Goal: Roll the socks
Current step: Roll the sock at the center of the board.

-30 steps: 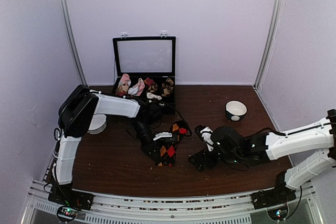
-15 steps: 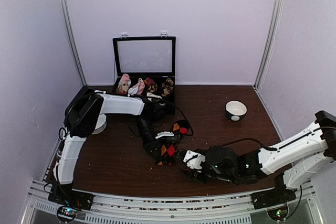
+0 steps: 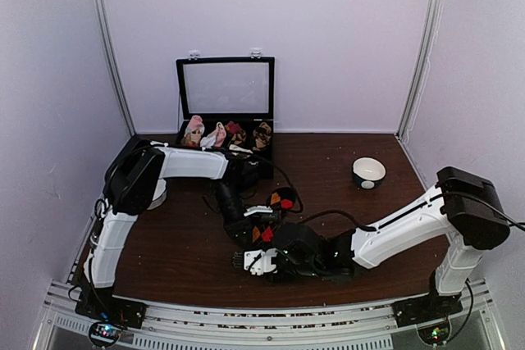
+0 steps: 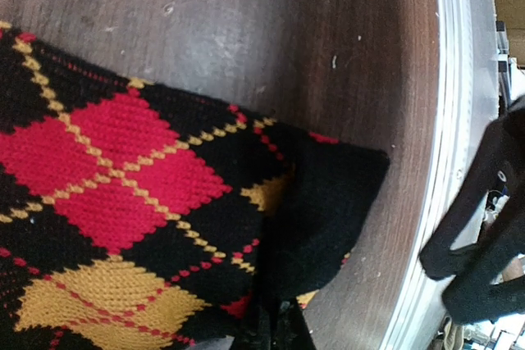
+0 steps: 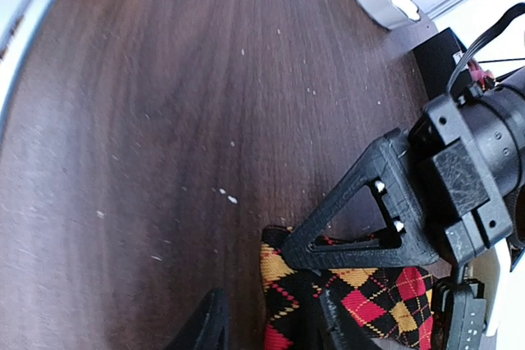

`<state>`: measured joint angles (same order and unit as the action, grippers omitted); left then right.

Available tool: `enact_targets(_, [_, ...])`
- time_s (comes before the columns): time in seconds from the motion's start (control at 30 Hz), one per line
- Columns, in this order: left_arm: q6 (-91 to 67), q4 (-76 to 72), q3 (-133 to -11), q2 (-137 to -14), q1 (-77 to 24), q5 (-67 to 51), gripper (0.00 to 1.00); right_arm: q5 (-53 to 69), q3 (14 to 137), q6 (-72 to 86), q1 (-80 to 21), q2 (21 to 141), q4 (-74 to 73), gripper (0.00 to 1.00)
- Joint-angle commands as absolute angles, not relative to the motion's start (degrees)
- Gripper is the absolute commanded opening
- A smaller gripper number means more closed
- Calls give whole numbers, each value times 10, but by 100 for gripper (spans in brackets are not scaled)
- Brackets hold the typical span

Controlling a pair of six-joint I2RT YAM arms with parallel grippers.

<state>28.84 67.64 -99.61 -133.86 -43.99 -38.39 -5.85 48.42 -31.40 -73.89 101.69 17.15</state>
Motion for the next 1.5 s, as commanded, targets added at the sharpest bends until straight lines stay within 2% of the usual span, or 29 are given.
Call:
enact_targets(0.0, [306,645,-992,-1393,-435,-266,0,-33,510,-349,-715,1038,153,34])
enact_targets(0.63, [347,679,-1002,-1392,-434,-272,0,-14,507,-299,-666,1107,145,22])
enact_targets(1.0, [366,695,-1009,-1398,-434,-257,0,9,493,-280,-653,1100,117,21])
enact_targets(1.33, [370,700,-1022,-1406,-433,-252,0,20,479,-265,-642,1096,105,25])
enact_targets(1.47, [363,696,-1025,-1404,-433,-254,3,31,495,-266,-640,1113,78,24])
